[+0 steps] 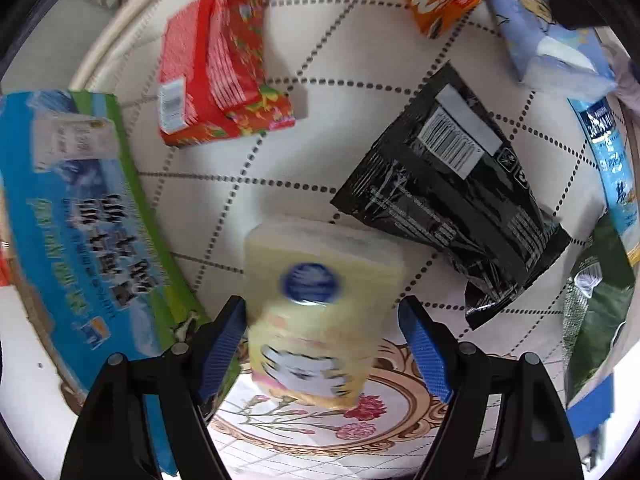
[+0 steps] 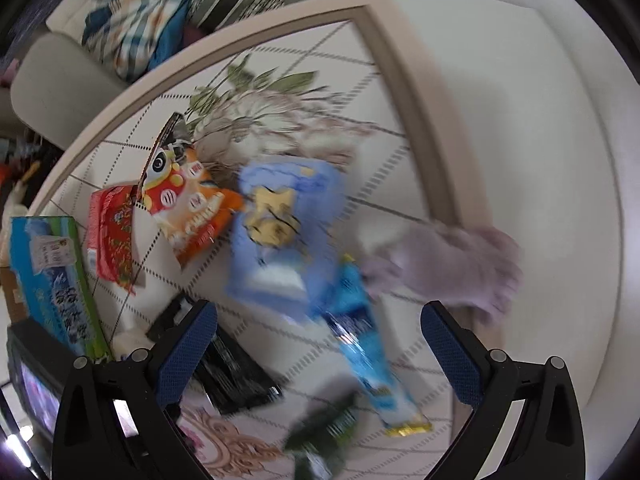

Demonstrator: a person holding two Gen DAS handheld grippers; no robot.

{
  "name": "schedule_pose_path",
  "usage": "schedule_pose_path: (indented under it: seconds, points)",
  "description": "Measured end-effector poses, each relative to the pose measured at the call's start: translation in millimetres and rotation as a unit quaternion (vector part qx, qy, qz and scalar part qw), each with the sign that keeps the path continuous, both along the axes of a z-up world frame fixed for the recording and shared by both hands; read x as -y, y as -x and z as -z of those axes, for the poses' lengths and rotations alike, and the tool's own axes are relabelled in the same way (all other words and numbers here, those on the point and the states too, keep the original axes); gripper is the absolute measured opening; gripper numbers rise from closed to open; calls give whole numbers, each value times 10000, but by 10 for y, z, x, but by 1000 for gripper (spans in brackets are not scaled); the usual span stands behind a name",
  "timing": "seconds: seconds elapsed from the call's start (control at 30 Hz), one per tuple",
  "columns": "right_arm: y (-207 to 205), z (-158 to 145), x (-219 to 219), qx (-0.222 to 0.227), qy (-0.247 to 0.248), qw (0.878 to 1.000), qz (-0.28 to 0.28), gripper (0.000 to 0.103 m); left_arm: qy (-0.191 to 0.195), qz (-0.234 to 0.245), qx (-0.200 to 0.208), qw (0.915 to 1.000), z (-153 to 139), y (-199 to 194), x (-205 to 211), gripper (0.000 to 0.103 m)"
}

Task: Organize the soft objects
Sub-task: 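Grasp the yellow Vinda tissue pack with left gripper while right grasps black snack bag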

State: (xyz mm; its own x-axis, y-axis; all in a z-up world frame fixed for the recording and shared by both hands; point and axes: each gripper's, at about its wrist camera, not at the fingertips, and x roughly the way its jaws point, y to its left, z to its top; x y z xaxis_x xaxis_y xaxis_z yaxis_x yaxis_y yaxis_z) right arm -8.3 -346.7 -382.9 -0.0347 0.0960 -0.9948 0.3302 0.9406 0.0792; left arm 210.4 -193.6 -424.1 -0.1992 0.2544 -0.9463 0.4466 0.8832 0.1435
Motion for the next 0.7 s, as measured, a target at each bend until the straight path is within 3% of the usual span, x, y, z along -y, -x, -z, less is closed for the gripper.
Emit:
schedule_pose_path:
  seconds: [0.2,0.5,0.57,0.7]
  points:
    - [-269,274,-134,-282,116,9995,-34,102,184,-534,-372,9977,315,6,-260,77]
    - [-188,421,89,-507,3,9984,232,65,423,-570,-373,9968,394,398,-351,76]
    - [-137,390,158,-543,52,9982,234,65,462,-683,-257,9963,332,497,-412,62]
    - [29,46,-51,-52,-254,9989,-395,79,569,-1146,77,9918,279,647,-605,61]
